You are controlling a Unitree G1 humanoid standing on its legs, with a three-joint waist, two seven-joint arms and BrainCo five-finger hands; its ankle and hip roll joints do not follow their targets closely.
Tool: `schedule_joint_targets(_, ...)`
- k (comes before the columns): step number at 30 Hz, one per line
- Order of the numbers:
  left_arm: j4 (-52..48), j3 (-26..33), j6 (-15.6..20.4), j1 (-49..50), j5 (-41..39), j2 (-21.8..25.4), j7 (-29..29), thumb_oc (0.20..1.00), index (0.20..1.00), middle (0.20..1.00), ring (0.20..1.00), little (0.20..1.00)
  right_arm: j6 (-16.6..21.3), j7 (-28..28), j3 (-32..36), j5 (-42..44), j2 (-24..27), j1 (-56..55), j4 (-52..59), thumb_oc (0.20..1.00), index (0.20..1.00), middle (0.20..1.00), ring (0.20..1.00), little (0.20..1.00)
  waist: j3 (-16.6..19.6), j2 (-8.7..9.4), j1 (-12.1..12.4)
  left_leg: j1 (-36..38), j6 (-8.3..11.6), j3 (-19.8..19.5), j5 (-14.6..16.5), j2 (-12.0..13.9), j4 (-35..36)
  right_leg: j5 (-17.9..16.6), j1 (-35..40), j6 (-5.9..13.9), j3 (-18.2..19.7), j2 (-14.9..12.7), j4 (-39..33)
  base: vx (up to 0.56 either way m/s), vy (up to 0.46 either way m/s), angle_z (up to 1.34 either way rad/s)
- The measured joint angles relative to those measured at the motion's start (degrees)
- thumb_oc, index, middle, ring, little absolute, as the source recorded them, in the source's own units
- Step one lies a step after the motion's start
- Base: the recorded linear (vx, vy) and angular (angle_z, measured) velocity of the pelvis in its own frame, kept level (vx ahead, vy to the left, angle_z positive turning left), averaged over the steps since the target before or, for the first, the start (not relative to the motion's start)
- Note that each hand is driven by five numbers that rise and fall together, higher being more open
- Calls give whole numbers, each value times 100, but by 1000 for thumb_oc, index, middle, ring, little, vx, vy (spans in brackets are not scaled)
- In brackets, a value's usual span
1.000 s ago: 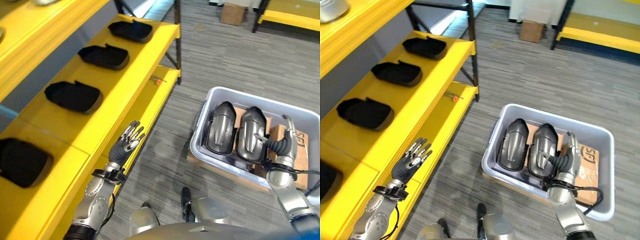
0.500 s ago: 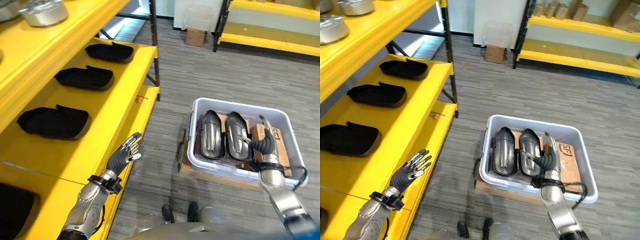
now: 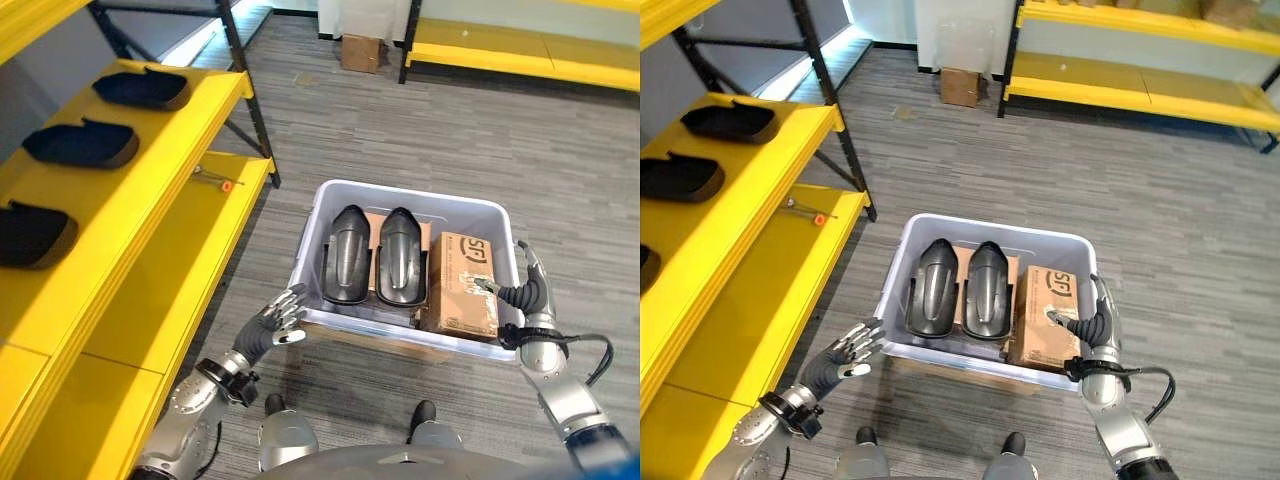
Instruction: Move parts from the plastic box to the shelf.
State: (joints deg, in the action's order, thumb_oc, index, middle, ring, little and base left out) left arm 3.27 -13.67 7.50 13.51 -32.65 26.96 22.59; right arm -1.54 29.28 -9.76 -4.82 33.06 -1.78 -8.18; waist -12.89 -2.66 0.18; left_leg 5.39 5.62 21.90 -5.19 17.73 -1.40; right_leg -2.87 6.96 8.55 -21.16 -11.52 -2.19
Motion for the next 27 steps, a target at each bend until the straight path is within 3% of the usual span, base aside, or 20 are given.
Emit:
schedule_joint_targets(4,-215,178,57,-49,-291,-42,-23,1000,1000,1000,1000,1000,166,-286,-39,-131,147,-10,38,1000,1000,1000,1000,1000,97,-146,-50,62,72,-46,-63,78,-129,157,55,-24,32,45,109,122,-343,-5)
schedule_joint_targets(7,31,240,110,-311,-677,-222,-439,1000,1000,1000,1000,1000,267,-811,-563,159,140,431,-231,1000,1000,1000,1000,1000,31,53,52,-177,41,-28,-149,193,-721,785,-341,-65,88,-114,1093,90,-371,2)
schedule_joint_targets(9,131,253,143,-503,-678,-181,-582,1000,1000,1000,1000,1000,289,-911,-639,334,121,695,-237,1000,1000,1000,1000,1000,48,177,152,-388,27,-34,-420,223,-958,1020,-534,-162,65,-207,1493,-18,-228,16)
schedule_joint_targets(11,306,318,187,-765,-690,-209,-777,1000,1000,1000,1000,1000,327,-986,-639,375,-117,1194,-486,1000,1000,1000,1000,1000,-13,240,288,-905,214,-185,-795,471,-1771,1225,-754,-458,26,-223,1916,16,58,3)
schedule_joint_targets(12,394,304,186,-803,-721,-245,-809,1000,1000,1000,1000,1000,329,-1028,-661,374,-230,1338,-543,1000,1000,1000,1000,1000,-4,218,338,-1053,148,-321,-993,529,-1943,1207,-730,-516,22,-199,1838,48,167,-7)
schedule_joint_targets(13,407,293,185,-773,-707,-302,-901,1000,1000,1000,1000,1000,326,-1087,-701,377,-343,1442,-463,1000,1000,1000,1000,1000,-16,226,324,-1131,330,-496,-703,488,-1738,1144,-682,-524,71,-177,1727,57,283,-7)
schedule_joint_targets(14,404,293,185,-773,-698,-346,-953,1000,1000,1000,1000,1000,329,-1139,-799,388,-374,1511,-387,1000,1000,1000,1000,1000,-9,137,326,-1022,349,-534,-590,368,-1177,1069,-687,-554,72,-121,1610,60,325,-11)
schedule_joint_targets(16,369,240,198,-822,-605,-427,-1129,1000,1000,1000,1000,1000,256,-1184,-958,475,-355,1492,-336,1000,1000,1000,1000,1000,-42,-116,273,-744,345,-403,-595,328,-42,1013,-696,-579,123,-28,1527,74,387,-17)
schedule_joint_targets(17,376,175,188,-832,-608,-425,-1175,1000,1000,1000,1000,1000,219,-1253,-1057,567,-357,1454,-330,1000,1000,1000,1000,1000,-79,-122,218,-632,310,-337,-584,331,282,1042,-740,-576,225,-73,1568,78,423,-41)
schedule_joint_targets(19,394,115,186,-830,-614,-427,-1136,1000,1000,1000,1000,1000,205,-1366,-1102,600,-335,1162,-234,1000,1000,1000,1000,1000,-83,-172,152,-362,141,-355,-476,130,540,968,-851,-340,481,-275,1682,101,392,-52)
schedule_joint_targets(20,472,120,187,-850,-613,-454,-1057,1000,1000,1000,1000,1000,190,-1506,-1101,796,-211,899,-235,1000,1000,1000,1000,1000,-42,-416,-64,-126,141,-137,-284,-101,482,898,-678,-26,458,-357,1683,121,265,-12)
schedule_joint_targets(22,591,181,187,-986,-616,-352,-929,1000,1000,1000,1000,1000,158,-1557,-1137,937,-419,622,-232,1000,1000,1000,1000,1000,-89,27,-53,-8,153,-43,-125,-544,404,722,-493,156,494,-787,1414,141,206,0)
schedule_joint_targets(23,592,195,183,-984,-606,-247,-892,1000,1000,1000,1000,1000,156,-1559,-1146,993,-621,593,-233,1000,1000,1000,1000,1000,-93,199,-37,-27,132,-66,-79,-661,353,559,-409,136,481,-884,1227,140,163,-13)
schedule_joint_targets(25,590,178,176,-990,-598,-81,-871,1000,1000,1000,1000,1000,155,-1547,-1132,1028,-973,636,-206,1000,1000,1000,1000,1000,-59,326,54,-28,60,-40,34,-741,237,253,-281,35,405,-897,961,150,123,-6)
schedule_joint_targets(27,520,190,174,-962,-602,-44,-876,1000,1000,1000,1000,1000,154,-1528,-1133,1032,-1081,670,-143,1000,1000,1000,1000,1000,-43,352,137,-1,55,-57,126,-758,209,204,-179,46,319,-907,878,174,100,5)
